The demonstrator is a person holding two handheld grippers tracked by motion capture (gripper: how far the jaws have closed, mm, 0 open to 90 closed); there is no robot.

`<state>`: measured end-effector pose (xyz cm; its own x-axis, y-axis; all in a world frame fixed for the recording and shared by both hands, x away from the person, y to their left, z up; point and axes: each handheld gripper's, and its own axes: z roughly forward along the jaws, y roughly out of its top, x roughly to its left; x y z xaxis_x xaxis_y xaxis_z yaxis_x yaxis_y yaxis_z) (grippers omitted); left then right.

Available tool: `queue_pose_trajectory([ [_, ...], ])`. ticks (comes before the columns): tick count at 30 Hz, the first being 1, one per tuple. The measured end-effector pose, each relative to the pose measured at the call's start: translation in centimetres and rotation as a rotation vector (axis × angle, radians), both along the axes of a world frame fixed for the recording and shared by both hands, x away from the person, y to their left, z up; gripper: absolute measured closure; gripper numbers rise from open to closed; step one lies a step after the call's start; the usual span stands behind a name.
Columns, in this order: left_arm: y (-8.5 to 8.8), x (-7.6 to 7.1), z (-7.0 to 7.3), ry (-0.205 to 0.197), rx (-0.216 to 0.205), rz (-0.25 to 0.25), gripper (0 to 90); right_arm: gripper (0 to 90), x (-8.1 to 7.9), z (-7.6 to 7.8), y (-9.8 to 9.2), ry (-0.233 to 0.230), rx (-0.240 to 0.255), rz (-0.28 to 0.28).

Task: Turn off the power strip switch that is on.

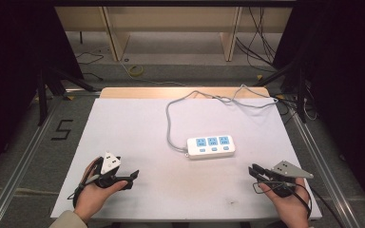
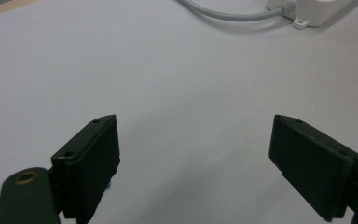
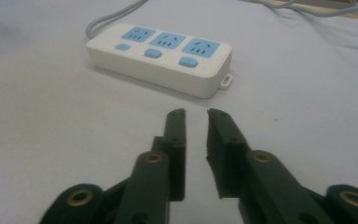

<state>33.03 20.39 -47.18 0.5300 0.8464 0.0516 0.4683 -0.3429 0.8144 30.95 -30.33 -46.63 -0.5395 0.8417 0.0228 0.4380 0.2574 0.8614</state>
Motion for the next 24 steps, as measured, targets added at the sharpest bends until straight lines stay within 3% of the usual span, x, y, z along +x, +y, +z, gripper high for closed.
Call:
queue_pose_trajectory([
  [6, -0.1, 0.2, -0.1, 0.011, 0.000, 0.001, 16.2, 89.3, 0.1, 0.2, 0.4, -0.013, -0.060, 0.001],
  [24, -0.4, 0.2, -0.2, 0.009, 0.007, -0.007, 16.2, 90.0, 1.2, 1.3, 1.5, -0.037, -0.064, 0.026],
])
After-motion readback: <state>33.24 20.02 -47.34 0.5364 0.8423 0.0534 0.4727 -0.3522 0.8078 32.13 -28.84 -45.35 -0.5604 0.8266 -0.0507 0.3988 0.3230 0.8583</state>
